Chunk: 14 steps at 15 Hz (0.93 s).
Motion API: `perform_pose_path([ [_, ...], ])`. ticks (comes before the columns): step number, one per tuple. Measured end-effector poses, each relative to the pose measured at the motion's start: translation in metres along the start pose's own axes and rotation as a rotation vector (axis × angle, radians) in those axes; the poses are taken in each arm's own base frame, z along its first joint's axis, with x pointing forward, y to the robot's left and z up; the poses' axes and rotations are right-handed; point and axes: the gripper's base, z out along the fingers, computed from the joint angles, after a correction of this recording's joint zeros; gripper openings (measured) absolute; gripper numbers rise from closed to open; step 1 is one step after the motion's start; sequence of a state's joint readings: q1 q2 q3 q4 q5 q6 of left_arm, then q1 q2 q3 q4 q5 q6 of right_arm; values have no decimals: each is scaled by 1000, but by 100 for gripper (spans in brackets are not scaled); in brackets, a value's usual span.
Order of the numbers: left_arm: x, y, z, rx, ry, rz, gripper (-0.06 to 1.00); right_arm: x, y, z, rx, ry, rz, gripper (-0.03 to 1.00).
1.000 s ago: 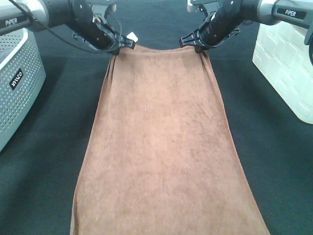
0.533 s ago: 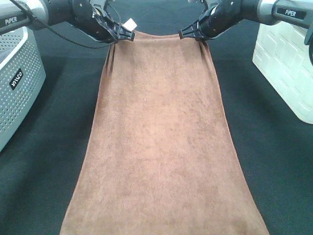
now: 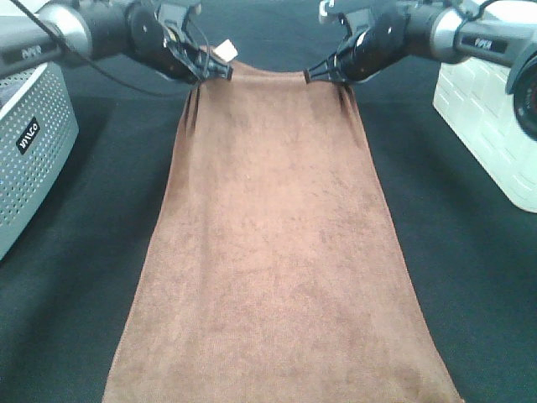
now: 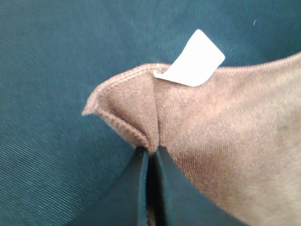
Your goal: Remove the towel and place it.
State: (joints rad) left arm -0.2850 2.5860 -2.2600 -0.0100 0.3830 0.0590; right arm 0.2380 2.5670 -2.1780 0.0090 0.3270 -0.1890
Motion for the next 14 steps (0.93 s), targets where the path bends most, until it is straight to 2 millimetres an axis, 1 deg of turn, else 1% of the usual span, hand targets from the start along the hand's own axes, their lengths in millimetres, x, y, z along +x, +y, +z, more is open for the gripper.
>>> perform_pose_path([
  [2,13,-1,13,-1,-5,0,1,9,1,11,3,-9,1,0],
  [4,22,-1,23,-2,-28,0,1,19,0,22,3,-14,18,0],
  [6,31,-1,32,-4,-49,0,1,36,-6,36,7,3,43,0],
  [10,51,-2,47,-4,-55,-4,1,40,-5,41,8,-10,55,0],
  [14,60,-3,53,-3,-41,-4,1,45,-4,45,6,-6,58,0],
])
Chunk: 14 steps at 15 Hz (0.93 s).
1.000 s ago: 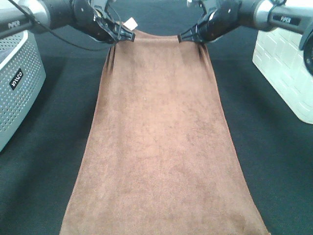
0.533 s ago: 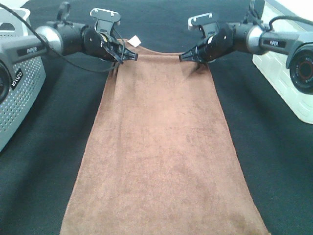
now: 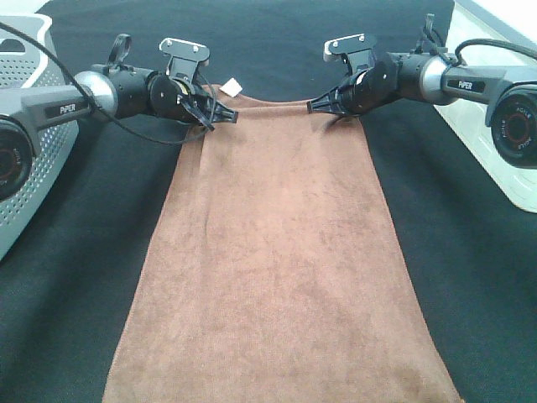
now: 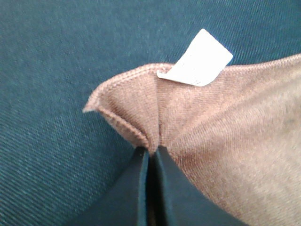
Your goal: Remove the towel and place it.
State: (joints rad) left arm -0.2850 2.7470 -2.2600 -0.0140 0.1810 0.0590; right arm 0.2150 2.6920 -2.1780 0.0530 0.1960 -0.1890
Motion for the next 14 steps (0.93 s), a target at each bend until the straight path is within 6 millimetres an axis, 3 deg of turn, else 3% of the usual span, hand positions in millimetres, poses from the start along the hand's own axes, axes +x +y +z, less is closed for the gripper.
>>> perform_pose_path([
  [4,0,0,2,-2,-38,0,1,1,0,3,5,-27,2,8],
  [9,-1,1,3,-5,-66,-1,2,-1,-18,3,34,-79,39,29],
  [14,3,5,6,-12,-78,-4,5,10,-26,9,42,-59,64,31],
])
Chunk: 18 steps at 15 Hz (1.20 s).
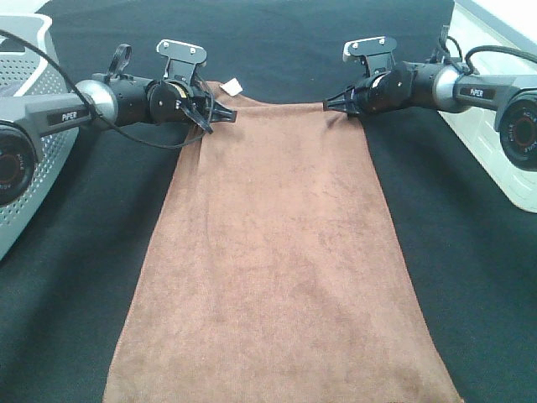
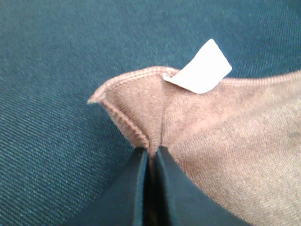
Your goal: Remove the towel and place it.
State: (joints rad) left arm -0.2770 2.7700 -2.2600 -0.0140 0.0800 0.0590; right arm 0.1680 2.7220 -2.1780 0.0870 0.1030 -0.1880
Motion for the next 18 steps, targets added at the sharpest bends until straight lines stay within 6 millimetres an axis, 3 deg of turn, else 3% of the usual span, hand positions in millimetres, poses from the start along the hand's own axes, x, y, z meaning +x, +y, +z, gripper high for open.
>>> perform_pose_path([
  [2,1,0,1,0,0,0,7,0,0,0,-1,-1,4,31],
  [8,12,12,6,-18,4,-39,39,1,-13,0,16,1,27,31],
  [13,12,17,6,-24,11,-76,48,1,-14,-1,15,5,28,32],
  [15,6,22,3,-24,40,-108,56,-11,-14,-10,12,5,29,37],
  [18,-19,24,-10,-11,132,-110,60,-53,-17,-45,6,-16,52,49],
])
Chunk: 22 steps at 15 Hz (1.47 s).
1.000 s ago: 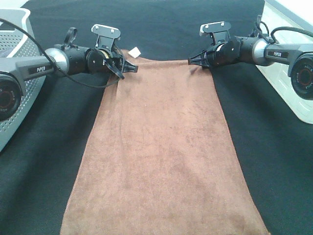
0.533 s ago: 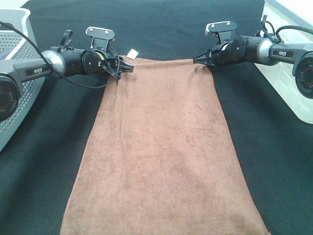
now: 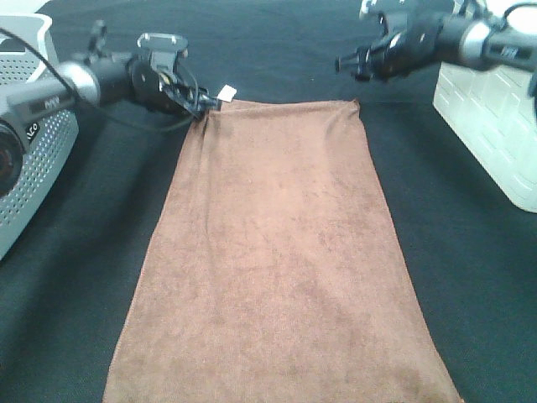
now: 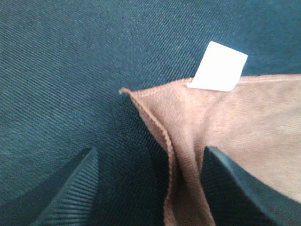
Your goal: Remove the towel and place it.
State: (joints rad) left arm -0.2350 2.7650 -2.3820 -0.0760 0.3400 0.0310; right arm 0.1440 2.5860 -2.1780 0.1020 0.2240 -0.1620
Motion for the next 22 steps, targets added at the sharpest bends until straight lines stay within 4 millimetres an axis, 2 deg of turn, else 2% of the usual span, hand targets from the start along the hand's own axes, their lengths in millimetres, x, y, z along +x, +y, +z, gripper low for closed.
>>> perform_pose_path([
  [1,-29,-1,-21,-1,13,17,61,-22,0,-22,-5,-5,2,51],
  [4,-86,-6,-80,10,90,30,61,-58,1,-72,-26,50,35,56],
  [5,-98,-6,-99,7,135,39,62,-70,1,-91,-33,74,47,61],
  [6,-98,-6,-99,7,135,39,62,-70,1,-91,-33,74,47,61],
  [7,-105,-4,-115,-6,182,39,65,-81,2,-115,-40,110,65,67],
  [9,-120,5,-148,-49,245,-2,73,-96,2,-159,-42,190,71,72],
  [10,-130,23,-170,-90,256,-27,74,-110,0,-197,-18,211,51,73],
  [12,-145,51,-195,-126,214,-68,74,-121,-5,-240,42,230,48,73],
  [13,-147,58,-201,-132,205,-80,74,-122,-6,-248,53,238,51,73],
  [14,-154,72,-217,-145,183,-106,74,-125,-8,-272,83,275,53,73],
  [16,-153,77,-232,-153,218,-121,74,-122,-8,-291,96,334,58,73],
  [18,-142,77,-253,-163,297,-126,74,-117,-7,-313,97,347,66,72],
  [19,-132,75,-262,-163,350,-131,74,-107,-6,-329,99,364,78,71],
  [22,-100,62,-332,-170,449,-133,74,-47,0,-409,102,430,101,71],
])
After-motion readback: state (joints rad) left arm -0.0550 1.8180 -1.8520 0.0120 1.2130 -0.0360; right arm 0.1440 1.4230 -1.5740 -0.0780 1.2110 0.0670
